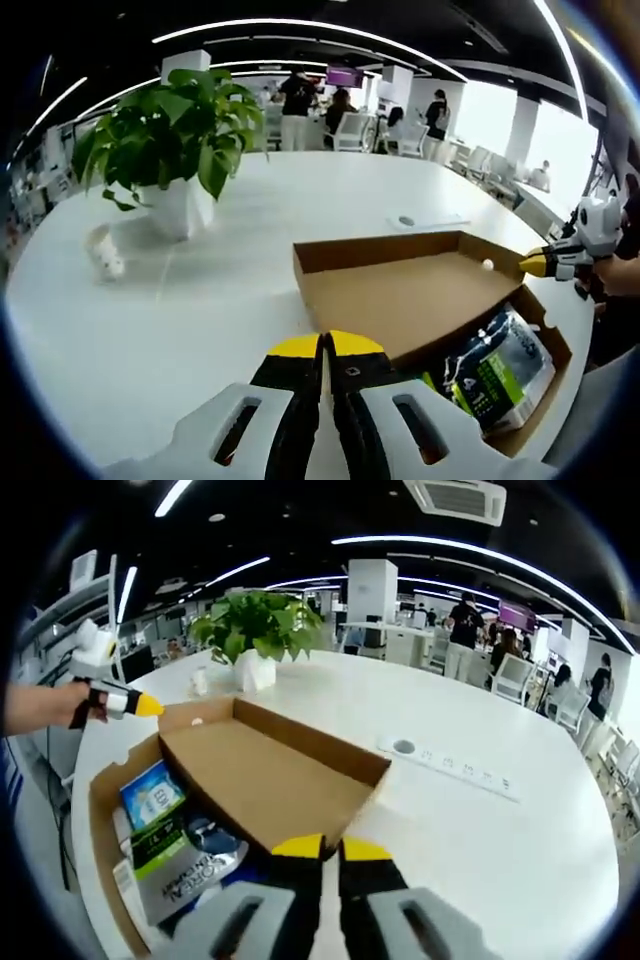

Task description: Operate the shoe box by opening the lid, removing the specified soft item, and placing it in the target area until the item is outside and the box remains undamaged.

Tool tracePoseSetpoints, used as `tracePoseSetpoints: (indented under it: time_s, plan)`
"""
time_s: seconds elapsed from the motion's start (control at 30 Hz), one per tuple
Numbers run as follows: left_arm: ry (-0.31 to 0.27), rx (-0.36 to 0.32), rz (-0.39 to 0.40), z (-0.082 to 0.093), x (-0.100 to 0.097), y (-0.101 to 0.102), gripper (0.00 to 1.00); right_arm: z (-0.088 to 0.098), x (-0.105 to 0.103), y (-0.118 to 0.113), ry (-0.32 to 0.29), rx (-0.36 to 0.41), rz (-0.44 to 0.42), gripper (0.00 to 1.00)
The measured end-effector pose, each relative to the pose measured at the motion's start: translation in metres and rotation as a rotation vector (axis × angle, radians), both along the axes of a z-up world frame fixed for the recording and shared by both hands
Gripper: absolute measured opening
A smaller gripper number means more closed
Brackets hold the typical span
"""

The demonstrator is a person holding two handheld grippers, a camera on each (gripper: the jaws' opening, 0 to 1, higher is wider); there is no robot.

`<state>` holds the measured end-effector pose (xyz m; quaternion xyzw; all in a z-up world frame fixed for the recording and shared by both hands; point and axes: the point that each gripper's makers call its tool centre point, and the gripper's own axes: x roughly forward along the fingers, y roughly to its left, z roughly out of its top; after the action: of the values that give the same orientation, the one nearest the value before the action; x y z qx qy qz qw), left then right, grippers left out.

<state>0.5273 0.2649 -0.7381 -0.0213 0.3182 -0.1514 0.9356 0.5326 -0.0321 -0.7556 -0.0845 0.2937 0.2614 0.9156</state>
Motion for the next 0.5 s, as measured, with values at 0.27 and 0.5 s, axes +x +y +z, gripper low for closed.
tracePoseSetpoints:
  time_s: [0.27, 0.5]
  plan:
    - [0.011, -0.014, 0.011, -0.0017, 0.0020, 0.0002, 0.00, -0.0017, 0.0026, 0.0007, 0.009, 0.000, -0.001, 0.00]
    - [0.008, -0.004, 0.003, -0.0014, 0.0025, -0.0011, 0.00, -0.0013, 0.0024, 0.0010, 0.018, 0.008, -0.005, 0.01]
